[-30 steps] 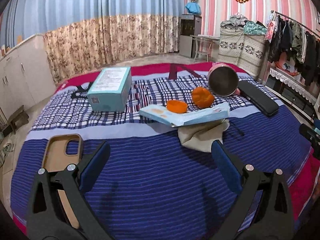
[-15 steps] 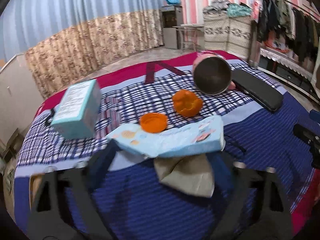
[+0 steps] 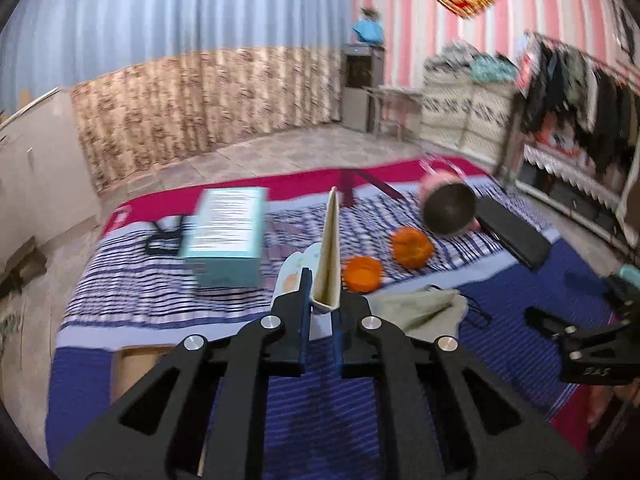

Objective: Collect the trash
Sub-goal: 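Grasp the folded white paper with the left gripper while the right grasps the beige cloth, then carry the paper and cloth over the blue basket and open the left gripper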

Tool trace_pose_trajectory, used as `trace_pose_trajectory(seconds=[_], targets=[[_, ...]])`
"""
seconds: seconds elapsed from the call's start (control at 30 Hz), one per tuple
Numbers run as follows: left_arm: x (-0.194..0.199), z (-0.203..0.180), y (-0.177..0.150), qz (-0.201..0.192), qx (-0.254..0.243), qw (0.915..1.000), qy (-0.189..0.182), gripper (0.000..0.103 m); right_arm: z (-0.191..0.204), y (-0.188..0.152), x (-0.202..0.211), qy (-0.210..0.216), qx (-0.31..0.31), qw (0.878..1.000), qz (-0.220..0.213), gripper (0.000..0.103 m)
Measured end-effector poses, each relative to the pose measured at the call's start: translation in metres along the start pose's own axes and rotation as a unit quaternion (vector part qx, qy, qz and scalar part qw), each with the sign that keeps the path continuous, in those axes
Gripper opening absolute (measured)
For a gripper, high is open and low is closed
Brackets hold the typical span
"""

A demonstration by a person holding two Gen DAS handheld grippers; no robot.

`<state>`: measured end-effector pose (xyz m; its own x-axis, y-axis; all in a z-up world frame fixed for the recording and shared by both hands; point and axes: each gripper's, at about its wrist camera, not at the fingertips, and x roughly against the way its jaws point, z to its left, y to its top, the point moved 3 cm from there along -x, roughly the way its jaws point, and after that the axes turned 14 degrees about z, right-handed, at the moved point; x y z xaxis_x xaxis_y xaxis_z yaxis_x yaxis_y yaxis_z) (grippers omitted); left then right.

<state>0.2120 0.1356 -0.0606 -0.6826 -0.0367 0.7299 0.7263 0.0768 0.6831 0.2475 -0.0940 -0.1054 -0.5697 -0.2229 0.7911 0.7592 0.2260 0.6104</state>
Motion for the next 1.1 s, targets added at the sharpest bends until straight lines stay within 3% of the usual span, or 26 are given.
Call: trace_pose_trajectory(seconds=[0.23,0.3,0.33,0.37,0.4,0.43,0.5,0.53,0.6,0.73,0.9,1.1], targets=[[0.034,0.055,-0.010,-0.009,0.054,0.9984,0.013,0.007,0.063,0.023,-0.042,0.035,0.048,0.997,0.040,0.096],[0.038,0.061,-0.015,-0.010,0.056,0.9983,0.013,0.007,0.070,0.025,-0.057,0.034,0.051,0.996,0.061,0.091],[0.038,0.062,-0.017,-0.009,0.056,0.9983,0.015,0.007,0.073,0.024,-0.063,0.038,0.053,0.995,0.071,0.085],[0.037,0.061,-0.018,-0.006,0.055,0.9984,0.016,0.007,0.075,0.023,-0.069,0.046,0.058,0.994,0.083,0.069],[0.036,0.061,-0.019,-0.004,0.055,0.9984,0.017,0.007,0.078,0.022,-0.073,0.050,0.064,0.992,0.091,0.065],[0.034,0.060,-0.019,-0.002,0.055,0.9984,0.015,0.007,0.080,0.021,-0.072,0.051,0.069,0.992,0.088,0.061],[0.033,0.055,-0.019,-0.001,0.056,0.9984,0.008,0.007,0.081,0.018,-0.066,0.063,0.068,0.992,0.084,0.036],[0.034,0.052,-0.017,-0.004,0.054,0.9985,0.003,0.007,0.080,0.016,-0.061,0.074,0.064,0.992,0.079,0.032],[0.037,0.042,-0.015,-0.008,0.047,0.9989,-0.004,0.007,0.064,0.010,-0.042,0.080,0.040,0.994,0.057,0.027],[0.047,0.010,-0.008,-0.026,0.015,0.9994,-0.018,0.007,0.016,-0.002,0.002,0.084,-0.017,0.996,0.018,0.026],[0.059,-0.045,0.002,-0.044,-0.025,0.9970,-0.059,0.007,-0.051,-0.030,0.070,0.018,-0.075,0.997,-0.026,0.026],[0.075,-0.121,0.010,-0.062,-0.078,0.9894,-0.106,0.007,-0.125,-0.061,0.144,-0.089,-0.144,0.983,-0.078,0.026]])
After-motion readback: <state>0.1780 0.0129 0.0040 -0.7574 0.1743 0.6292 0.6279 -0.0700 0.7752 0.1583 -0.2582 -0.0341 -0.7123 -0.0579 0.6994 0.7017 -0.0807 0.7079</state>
